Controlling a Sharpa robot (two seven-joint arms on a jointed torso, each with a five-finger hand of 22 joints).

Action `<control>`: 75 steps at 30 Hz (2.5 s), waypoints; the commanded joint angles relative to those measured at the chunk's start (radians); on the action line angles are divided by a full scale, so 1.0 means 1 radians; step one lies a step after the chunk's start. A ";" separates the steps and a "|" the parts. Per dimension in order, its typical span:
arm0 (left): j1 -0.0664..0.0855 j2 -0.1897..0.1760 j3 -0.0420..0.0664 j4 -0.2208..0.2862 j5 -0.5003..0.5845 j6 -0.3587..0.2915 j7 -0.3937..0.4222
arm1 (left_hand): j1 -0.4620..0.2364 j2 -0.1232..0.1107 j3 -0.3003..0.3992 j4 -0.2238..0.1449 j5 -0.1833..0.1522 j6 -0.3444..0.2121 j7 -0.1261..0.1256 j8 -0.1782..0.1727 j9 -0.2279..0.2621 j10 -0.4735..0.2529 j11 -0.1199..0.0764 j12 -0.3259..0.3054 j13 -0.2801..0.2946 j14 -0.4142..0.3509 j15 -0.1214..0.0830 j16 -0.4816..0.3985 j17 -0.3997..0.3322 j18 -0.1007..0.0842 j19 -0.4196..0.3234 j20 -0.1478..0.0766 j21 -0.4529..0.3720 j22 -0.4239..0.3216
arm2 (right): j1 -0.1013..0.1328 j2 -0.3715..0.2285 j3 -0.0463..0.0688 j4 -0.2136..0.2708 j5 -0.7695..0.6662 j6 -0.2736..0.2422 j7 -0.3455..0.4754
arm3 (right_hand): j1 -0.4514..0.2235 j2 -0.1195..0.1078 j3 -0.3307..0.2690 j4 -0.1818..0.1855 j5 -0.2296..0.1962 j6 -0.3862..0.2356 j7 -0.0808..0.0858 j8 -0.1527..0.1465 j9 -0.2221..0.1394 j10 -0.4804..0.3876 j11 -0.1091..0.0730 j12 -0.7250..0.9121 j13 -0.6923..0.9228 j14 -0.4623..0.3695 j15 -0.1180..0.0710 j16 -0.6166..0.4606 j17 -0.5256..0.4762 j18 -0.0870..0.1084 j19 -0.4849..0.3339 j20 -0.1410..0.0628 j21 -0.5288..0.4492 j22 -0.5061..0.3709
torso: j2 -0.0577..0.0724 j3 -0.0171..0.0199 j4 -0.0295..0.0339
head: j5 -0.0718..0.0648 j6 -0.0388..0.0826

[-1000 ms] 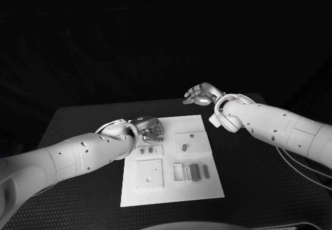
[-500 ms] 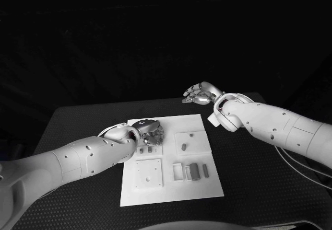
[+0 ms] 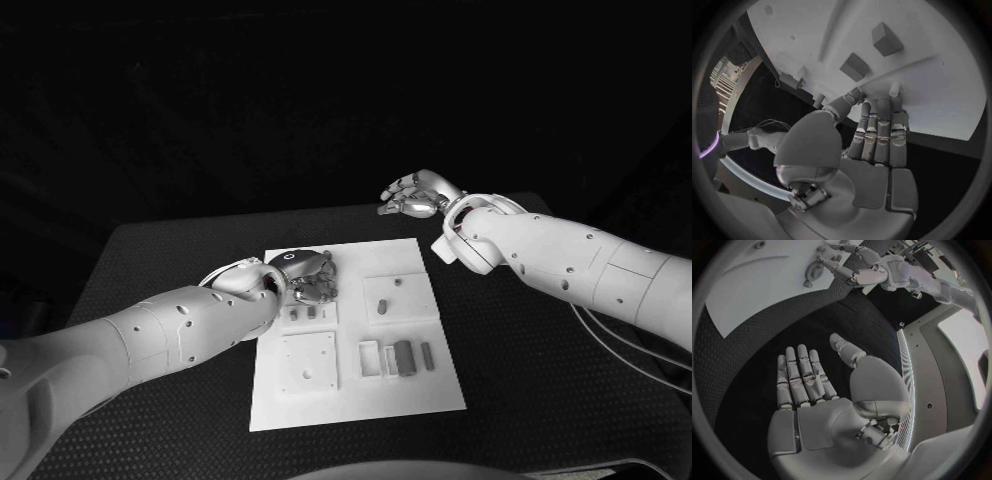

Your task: Assemble the parts on the task board

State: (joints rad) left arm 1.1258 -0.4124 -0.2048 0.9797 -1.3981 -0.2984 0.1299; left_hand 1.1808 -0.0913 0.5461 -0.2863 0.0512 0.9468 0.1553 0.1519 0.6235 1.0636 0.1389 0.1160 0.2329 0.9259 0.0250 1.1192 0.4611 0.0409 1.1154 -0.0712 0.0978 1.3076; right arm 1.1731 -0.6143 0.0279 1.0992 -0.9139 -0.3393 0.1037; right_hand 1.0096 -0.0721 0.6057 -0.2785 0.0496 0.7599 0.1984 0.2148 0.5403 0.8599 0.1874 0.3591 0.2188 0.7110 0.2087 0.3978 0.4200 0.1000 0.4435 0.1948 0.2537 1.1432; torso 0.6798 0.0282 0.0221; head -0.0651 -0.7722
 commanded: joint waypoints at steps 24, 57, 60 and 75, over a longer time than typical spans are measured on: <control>-0.009 0.033 -0.001 -0.002 -0.011 0.043 -0.043 | -0.012 0.026 0.006 -0.002 0.004 -0.008 0.014 0.000 -0.025 0.049 -0.015 -0.005 -0.002 0.026 -0.010 0.030 0.016 0.023 0.037 -0.011 0.012 0.023 | 0.000 0.006 0.000 0.000 0.001 0.003 0.008 | 0.006 -0.001 -0.008 0.002 0.000 -0.006 0.026 0.006 -0.003 0.010 0.001 -0.009 -0.010 0.008 -0.001 -0.006 -0.004 0.002 0.007 0.001 -0.007 0.001 | -0.002 0.0005 -0.0006 | 0.000 -0.004; -0.017 0.041 -0.001 -0.034 -0.052 0.082 -0.122 | 0.002 0.027 0.000 -0.002 0.004 -0.004 0.012 0.013 -0.054 0.044 -0.017 -0.025 0.016 0.028 -0.014 0.084 0.041 0.023 0.049 -0.020 0.055 0.024 | 0.000 0.006 0.000 -0.001 0.001 0.012 0.008 | 0.003 -0.002 -0.011 0.003 0.000 -0.005 0.026 0.008 -0.005 0.013 0.001 -0.010 -0.018 0.010 -0.001 -0.008 -0.008 0.003 0.009 0.002 -0.011 0.002 | -0.002 -0.0007 0.0009 | -0.004 -0.009; -0.017 0.041 -0.001 -0.035 -0.052 0.084 -0.124 | 0.002 0.028 0.000 -0.001 0.004 -0.004 0.012 0.013 -0.054 0.044 -0.017 -0.025 0.016 0.028 -0.014 0.084 0.041 0.024 0.050 -0.020 0.055 0.024 | 0.000 0.006 0.000 -0.001 0.001 0.013 0.008 | 0.002 -0.002 -0.012 0.004 0.000 -0.005 0.026 0.008 -0.006 0.014 0.001 -0.011 -0.019 0.010 -0.001 -0.008 -0.008 0.003 0.009 0.003 -0.011 0.002 | -0.002 -0.0009 0.0016 | -0.006 -0.009; -0.022 0.048 -0.001 -0.038 -0.061 0.088 -0.099 | 0.006 0.042 0.009 -0.002 0.006 0.019 0.001 0.033 -0.057 0.080 -0.029 -0.012 0.030 0.046 -0.025 0.095 0.041 0.028 0.064 -0.026 0.072 0.025 | 0.000 0.005 0.000 0.000 0.001 0.014 0.008 | 0.001 -0.001 -0.013 0.005 0.000 -0.005 0.026 0.009 -0.007 0.015 0.001 -0.011 -0.023 0.011 -0.001 -0.009 -0.010 0.004 0.010 0.003 -0.013 0.003 | -0.001 -0.0005 0.0007 | -0.007 -0.010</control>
State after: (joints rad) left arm 1.1227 -0.3649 -0.1944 0.9477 -1.4386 -0.2844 0.0560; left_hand 1.1858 -0.0559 0.5495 -0.2898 0.0512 0.9608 0.1561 0.1801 0.5674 1.1346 0.1134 0.0996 0.2587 0.9651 -0.0002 1.2101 0.5022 0.0513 1.1722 -0.0958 0.1667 1.3074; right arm 1.1730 -0.6096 0.0278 1.0982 -0.9129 -0.3368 0.1031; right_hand 1.0097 -0.0722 0.6002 -0.2730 0.0496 0.7600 0.1984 0.2184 0.5348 0.8669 0.1875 0.3513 0.1970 0.7143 0.2053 0.3941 0.4113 0.1002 0.4470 0.1983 0.2458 1.1445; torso 0.6782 0.0275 0.0232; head -0.0714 -0.7816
